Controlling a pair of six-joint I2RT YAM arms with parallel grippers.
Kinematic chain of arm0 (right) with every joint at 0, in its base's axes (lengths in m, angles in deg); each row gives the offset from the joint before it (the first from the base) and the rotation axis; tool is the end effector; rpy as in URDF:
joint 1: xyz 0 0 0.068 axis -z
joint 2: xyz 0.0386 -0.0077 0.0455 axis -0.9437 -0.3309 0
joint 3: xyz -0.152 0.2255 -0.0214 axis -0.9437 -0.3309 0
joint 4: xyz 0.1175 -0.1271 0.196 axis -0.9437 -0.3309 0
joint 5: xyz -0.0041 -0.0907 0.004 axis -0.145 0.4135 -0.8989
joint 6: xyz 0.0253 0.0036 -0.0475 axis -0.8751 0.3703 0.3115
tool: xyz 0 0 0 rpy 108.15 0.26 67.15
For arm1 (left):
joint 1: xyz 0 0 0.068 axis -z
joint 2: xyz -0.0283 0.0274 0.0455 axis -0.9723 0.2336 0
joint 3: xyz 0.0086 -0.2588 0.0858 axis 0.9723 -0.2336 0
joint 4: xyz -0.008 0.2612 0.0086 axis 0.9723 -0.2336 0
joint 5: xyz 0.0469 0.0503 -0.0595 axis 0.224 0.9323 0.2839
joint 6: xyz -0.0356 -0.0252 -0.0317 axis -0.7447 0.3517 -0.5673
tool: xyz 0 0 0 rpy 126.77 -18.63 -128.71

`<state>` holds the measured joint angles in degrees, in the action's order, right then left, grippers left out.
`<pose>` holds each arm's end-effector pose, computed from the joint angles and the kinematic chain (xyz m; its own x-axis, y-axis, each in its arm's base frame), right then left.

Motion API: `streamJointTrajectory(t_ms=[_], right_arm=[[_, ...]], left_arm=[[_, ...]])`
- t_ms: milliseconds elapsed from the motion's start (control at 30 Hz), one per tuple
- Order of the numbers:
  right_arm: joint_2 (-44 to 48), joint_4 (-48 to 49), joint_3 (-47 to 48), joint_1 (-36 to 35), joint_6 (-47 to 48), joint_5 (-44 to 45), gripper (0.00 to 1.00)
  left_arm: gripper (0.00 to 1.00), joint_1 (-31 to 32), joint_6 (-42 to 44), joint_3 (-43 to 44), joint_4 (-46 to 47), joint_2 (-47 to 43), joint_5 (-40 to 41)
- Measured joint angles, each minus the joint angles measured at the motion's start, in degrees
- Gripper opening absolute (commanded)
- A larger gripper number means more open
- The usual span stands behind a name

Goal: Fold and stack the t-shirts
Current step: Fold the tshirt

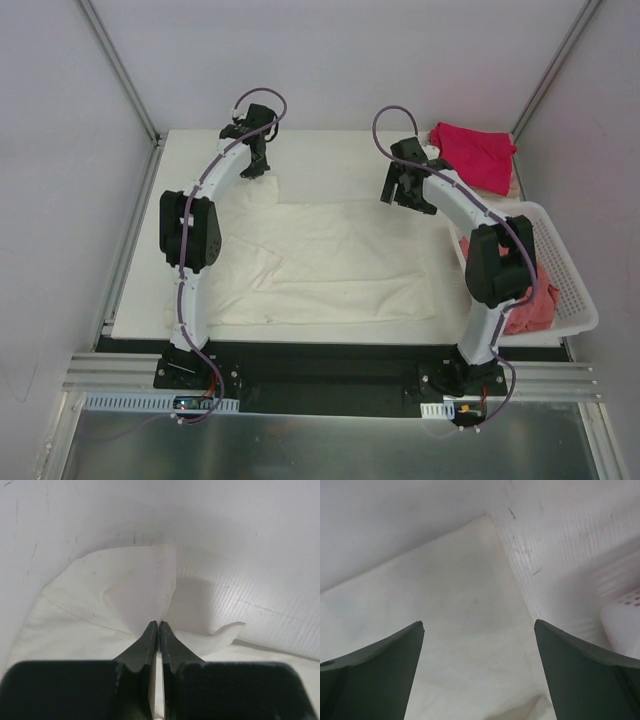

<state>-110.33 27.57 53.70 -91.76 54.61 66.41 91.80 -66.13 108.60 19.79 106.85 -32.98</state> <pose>0.3814 0.1330 0.2551 -0.7725 -0.0201 -0.6347 0.0823 0.9879 -0.1315 0.4783 -0.1178 0.2593 -0.7129 -0.1858 -0.6762 -0.2651 0.9641 0.0145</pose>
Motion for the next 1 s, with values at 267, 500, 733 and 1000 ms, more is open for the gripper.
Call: streamJointTrajectory(t_ms=[267,500,733,1000], right_arm=[[-16.8,-2.7,16.9,3.5,0.2,0.3,0.94],[-23.5,-3.4,23.3,4.2,0.3,0.6,0.78],[-28.9,-4.1,27.2,5.7,-0.2,0.1,0.66],[-29.1,-4.5,27.2,6.1,-0.3,0.0,0.51]], left_arm=[[0.0,1.2,-0.7,-7.2,1.0,-3.0,4.2],[0.0,1.6,-2.8,-11.6,0.9,-4.0,6.5],[0.0,2.2,-4.1,-14.6,1.1,-7.7,7.1],[0.0,3.2,-5.9,-18.9,1.1,-11.7,9.1]])
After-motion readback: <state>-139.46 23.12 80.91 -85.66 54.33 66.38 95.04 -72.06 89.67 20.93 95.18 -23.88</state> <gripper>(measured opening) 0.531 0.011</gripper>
